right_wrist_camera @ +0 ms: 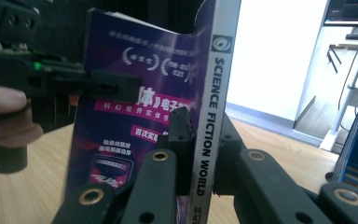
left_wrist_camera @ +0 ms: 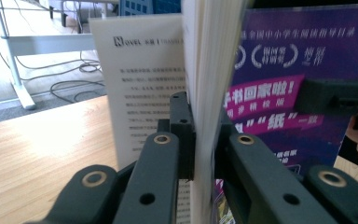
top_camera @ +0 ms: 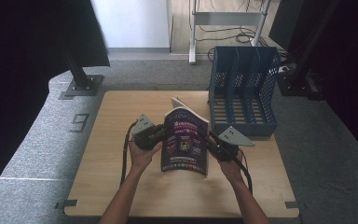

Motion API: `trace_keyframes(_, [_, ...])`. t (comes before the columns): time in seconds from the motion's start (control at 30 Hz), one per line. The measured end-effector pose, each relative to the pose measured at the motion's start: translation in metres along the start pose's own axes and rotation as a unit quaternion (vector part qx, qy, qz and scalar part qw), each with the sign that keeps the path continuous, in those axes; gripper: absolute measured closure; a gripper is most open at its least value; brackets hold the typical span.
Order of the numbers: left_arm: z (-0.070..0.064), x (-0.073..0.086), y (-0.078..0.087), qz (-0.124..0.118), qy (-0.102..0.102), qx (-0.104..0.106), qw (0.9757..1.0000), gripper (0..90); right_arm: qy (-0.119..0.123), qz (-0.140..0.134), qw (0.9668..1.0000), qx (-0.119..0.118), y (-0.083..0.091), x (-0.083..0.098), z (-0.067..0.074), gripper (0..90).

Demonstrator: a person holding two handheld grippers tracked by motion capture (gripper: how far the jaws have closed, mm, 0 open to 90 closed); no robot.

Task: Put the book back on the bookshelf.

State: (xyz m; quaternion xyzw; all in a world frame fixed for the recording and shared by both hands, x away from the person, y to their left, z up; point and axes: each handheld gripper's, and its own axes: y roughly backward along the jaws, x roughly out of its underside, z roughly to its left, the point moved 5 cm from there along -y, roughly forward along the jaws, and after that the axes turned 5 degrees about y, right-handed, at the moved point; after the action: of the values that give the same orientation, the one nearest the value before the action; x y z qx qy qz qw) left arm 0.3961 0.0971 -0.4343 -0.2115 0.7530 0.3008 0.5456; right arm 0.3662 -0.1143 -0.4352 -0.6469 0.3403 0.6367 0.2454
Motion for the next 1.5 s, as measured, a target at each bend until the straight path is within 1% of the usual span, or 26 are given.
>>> trace_keyframes(0.03, [0.000,0.001,0.002,-0.001,0.002,0.004,1.0000,82.0,-0.002,-0.002,1.0000,-0.001,0.001,0.000,0.001,81.2])
trace_keyframes(0.07, [0.000,0.001,0.003,0.004,0.004,0.007,1.0000,79.4,-0.005,-0.003,1.0000,-0.004,0.003,0.000,0.002,81.3])
trace_keyframes(0.1, [0.001,0.002,0.004,0.006,0.004,0.006,1.0000,75.4,-0.007,-0.005,0.9999,-0.008,0.005,0.000,0.003,81.3])
trace_keyframes(0.17, [0.001,0.002,0.004,0.012,0.005,0.004,0.9999,66.8,-0.004,-0.008,0.9999,-0.009,0.008,0.000,0.006,81.3])
trace_keyframes(0.27, [0.003,0.003,0.002,0.016,0.004,-0.005,0.9999,57.2,-0.002,-0.011,0.9998,-0.014,0.012,0.000,0.010,81.4])
trace_keyframes(0.3, [0.003,0.004,0.001,0.016,0.009,-0.005,0.9998,53.1,-0.002,-0.012,0.9998,-0.016,0.013,0.000,0.011,81.4])
trace_keyframes(0.4, [0.005,0.006,-0.001,0.026,0.007,-0.011,0.9996,45.0,0.003,-0.015,0.9996,-0.021,0.017,0.001,0.013,81.4])
trace_keyframes(0.47, [0.006,0.007,-0.004,0.029,0.012,-0.015,0.9994,38.3,0.006,-0.014,0.9996,-0.023,0.019,0.002,0.015,81.5])
trace_keyframes(0.5, [0.006,0.008,-0.004,0.030,0.014,-0.015,0.9993,36.5,0.009,-0.013,0.9996,-0.023,0.020,0.002,0.016,81.4])
trace_keyframes(0.53, [0.006,0.008,-0.005,0.030,0.015,-0.015,0.9993,35.6,0.010,-0.013,0.9996,-0.024,0.021,0.003,0.017,81.4])
trace_keyframes(0.57, [0.006,0.008,-0.005,0.028,0.013,-0.015,0.9994,36.3,0.014,-0.015,0.9995,-0.024,0.022,0.004,0.018,81.5])
trace_keyframes(0.63, [0.004,0.007,-0.005,0.024,0.009,-0.017,0.9995,37.6,0.015,-0.016,0.9995,-0.023,0.023,0.004,0.019,81.5])
trace_keyframes(0.7, [0.004,0.006,-0.006,0.021,0.013,-0.018,0.9995,38.8,0.015,-0.017,0.9995,-0.022,0.024,0.003,0.020,81.5])
trace_keyframes(0.77, [0.005,0.005,-0.006,0.018,0.015,-0.020,0.9995,42.3,0.015,-0.018,0.9995,-0.020,0.023,0.003,0.020,81.6])
trace_keyframes(0.87, [0.007,0.003,-0.008,0.019,0.016,-0.021,0.9995,43.9,0.017,-0.022,0.9994,-0.021,0.022,0.002,0.020,81.6])
trace_keyframes(0.97, [0.007,-0.001,-0.009,0.012,0.014,-0.025,0.9995,43.7,0.021,-0.036,0.9986,-0.032,0.021,0.000,0.022,81.6])
trace_keyframes(1.07, [0.008,-0.007,-0.011,0.010,0.014,-0.027,0.9995,43.6,0.035,-0.041,0.9982,-0.026,0.020,-0.005,0.023,81.7])
trace_keyframes(1.17, [0.006,-0.012,-0.013,0.011,0.009,-0.031,0.9994,43.6,0.036,-0.045,0.9981,-0.023,0.019,-0.009,0.021,81.6])
trace_keyframes(1.27, [0.005,-0.009,-0.013,0.014,0.008,-0.027,0.9995,43.5,0.044,-0.039,0.9982,-0.013,0.019,-0.008,0.021,81.6])
trace_keyframes(1.37, [0.005,-0.005,-0.010,0.010,0.010,-0.016,0.9998,41.8,0.047,-0.040,0.9979,-0.019,0.023,-0.004,0.022,81.5])
trace_keyframes(1.43, [0.004,-0.004,-0.008,0.009,0.007,-0.015,0.9998,39.8,0.048,-0.041,0.9977,-0.025,0.025,-0.002,0.023,81.3])
trace_keyframes(1.5, [0.006,-0.005,-0.007,0.008,0.008,-0.017,0.9998,36.4,0.045,-0.037,0.9979,-0.027,0.027,-0.001,0.023,81.1])
